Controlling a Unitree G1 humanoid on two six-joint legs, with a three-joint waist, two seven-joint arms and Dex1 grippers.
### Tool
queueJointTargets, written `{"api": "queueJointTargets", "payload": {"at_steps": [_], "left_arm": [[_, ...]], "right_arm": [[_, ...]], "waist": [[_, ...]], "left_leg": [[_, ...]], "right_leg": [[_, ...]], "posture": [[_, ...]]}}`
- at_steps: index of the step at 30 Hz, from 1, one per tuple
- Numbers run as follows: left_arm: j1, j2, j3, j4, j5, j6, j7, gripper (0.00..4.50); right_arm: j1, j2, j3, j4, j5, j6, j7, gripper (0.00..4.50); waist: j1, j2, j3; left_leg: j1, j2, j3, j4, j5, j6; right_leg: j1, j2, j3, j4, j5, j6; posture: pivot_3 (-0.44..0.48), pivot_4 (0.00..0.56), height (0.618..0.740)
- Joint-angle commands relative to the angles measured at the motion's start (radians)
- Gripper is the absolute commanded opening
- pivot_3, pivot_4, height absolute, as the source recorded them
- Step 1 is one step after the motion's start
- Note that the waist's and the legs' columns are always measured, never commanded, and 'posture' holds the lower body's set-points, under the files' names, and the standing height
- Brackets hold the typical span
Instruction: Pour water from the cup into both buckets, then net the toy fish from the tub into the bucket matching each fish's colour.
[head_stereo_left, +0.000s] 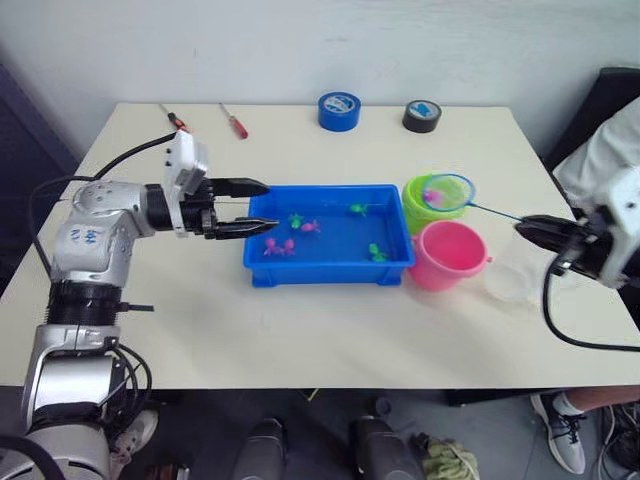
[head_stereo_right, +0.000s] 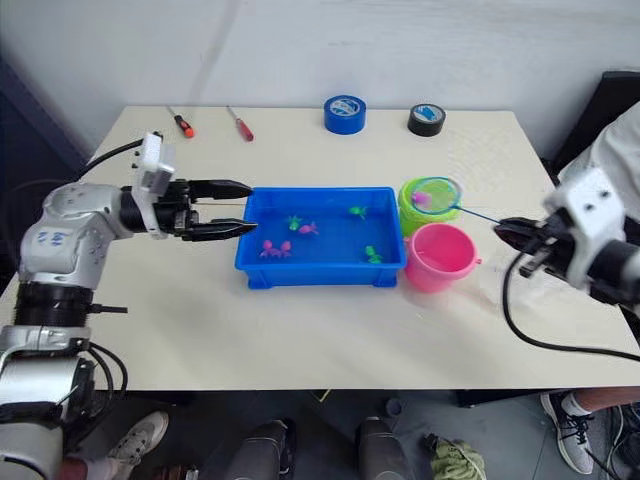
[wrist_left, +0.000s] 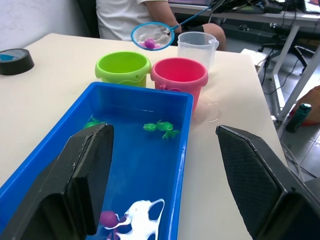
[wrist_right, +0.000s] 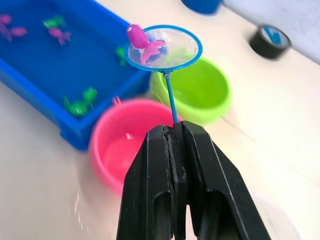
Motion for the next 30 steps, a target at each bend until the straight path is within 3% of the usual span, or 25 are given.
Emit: {"api": "queueJointTargets", "payload": {"at_steps": [1, 9, 17, 30], "left_arm": [[-0.065, -0.015, -0.008, 0.068, 0.024, -0.05, -0.038, 3.58], [-0.134, -0.061, -0.034, 0.173, 0.06, -0.099, -0.084, 3.58], [-0.156, -0.073, -0.031, 0.206, 0.083, -0.112, -0.113, 3.58], [-0.151, -0.069, -0.024, 0.199, 0.089, -0.101, -0.116, 3.58]], "right_arm": [[0.129, -0.024, -0.137, -0.089, -0.016, -0.003, 0.01, 0.0], [0.327, -0.049, -0.011, -0.177, -0.262, -0.245, -0.088, 0.0], [0.337, -0.055, 0.144, -0.151, -0.534, -0.548, -0.236, 0.0], [0.432, -0.11, 0.092, -0.04, -0.818, -0.865, -0.324, 0.0]], "waist": [[0.0, 0.0, 0.0], [-0.004, 0.0, 0.0], [0.0, 0.0, 0.0], [-0.001, 0.0, 0.0]], "left_leg": [[0.0, 0.0, 0.0, 0.0, 0.0, 0.0], [0.001, 0.0, 0.002, 0.001, 0.0, 0.0], [0.001, 0.0, 0.001, 0.002, 0.0, 0.0], [0.001, -0.001, 0.001, 0.002, 0.0, 0.0]], "right_leg": [[0.0, 0.001, 0.0, 0.0, 0.0, 0.0], [0.001, 0.001, 0.002, 0.0, 0.001, 0.002], [0.001, 0.002, 0.002, 0.0, 0.001, 0.002], [0.001, 0.002, 0.002, 0.0, 0.001, 0.002]], "posture": [[0.0, 0.15, 0.734], [0.0, 0.15, 0.734], [0.0, 0.15, 0.734], [0.0, 0.15, 0.734]]}}
